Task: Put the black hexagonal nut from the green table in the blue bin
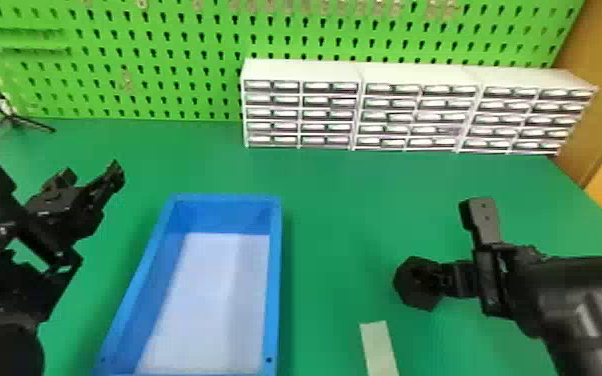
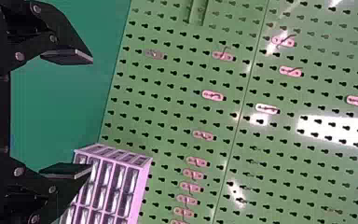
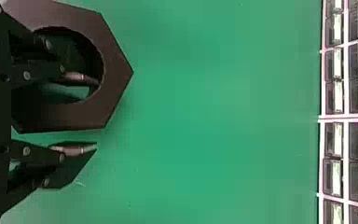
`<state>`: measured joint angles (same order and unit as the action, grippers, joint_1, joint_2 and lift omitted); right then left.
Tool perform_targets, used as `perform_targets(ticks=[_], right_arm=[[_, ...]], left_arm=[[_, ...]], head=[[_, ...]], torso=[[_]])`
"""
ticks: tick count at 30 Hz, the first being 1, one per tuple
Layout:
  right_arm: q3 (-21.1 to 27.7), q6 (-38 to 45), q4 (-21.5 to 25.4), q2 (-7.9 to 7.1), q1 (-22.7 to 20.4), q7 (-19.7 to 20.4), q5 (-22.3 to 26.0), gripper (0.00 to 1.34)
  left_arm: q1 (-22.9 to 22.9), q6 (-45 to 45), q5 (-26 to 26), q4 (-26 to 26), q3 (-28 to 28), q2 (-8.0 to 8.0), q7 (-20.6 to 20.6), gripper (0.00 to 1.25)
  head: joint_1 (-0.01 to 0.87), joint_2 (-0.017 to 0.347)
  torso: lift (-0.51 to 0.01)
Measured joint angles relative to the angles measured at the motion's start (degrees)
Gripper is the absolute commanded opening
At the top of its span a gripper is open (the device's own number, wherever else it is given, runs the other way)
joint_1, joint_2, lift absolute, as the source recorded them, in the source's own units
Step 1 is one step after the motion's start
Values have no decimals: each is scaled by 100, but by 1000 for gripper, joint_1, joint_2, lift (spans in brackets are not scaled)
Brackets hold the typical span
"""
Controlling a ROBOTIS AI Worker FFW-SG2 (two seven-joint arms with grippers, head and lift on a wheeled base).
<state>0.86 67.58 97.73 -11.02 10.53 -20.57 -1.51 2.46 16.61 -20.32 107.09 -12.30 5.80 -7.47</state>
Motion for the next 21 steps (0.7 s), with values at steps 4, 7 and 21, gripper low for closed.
perform_targets(ticks=[4, 7, 21], right_arm=[[-1, -107, 1, 18, -24, 0, -9, 379], [10, -170, 1, 37, -44, 0, -14, 379], [32, -308, 49, 49, -61, 1, -35, 379]], left_arm=[[0, 2, -7, -3, 0, 0, 0, 816], [0, 2, -13, -4, 2, 0, 0, 816], [6, 3, -33, -4, 0, 0, 0, 816]], head=[[692, 8], [692, 8], [692, 8]], torso=[[-97], [-97], [-97]])
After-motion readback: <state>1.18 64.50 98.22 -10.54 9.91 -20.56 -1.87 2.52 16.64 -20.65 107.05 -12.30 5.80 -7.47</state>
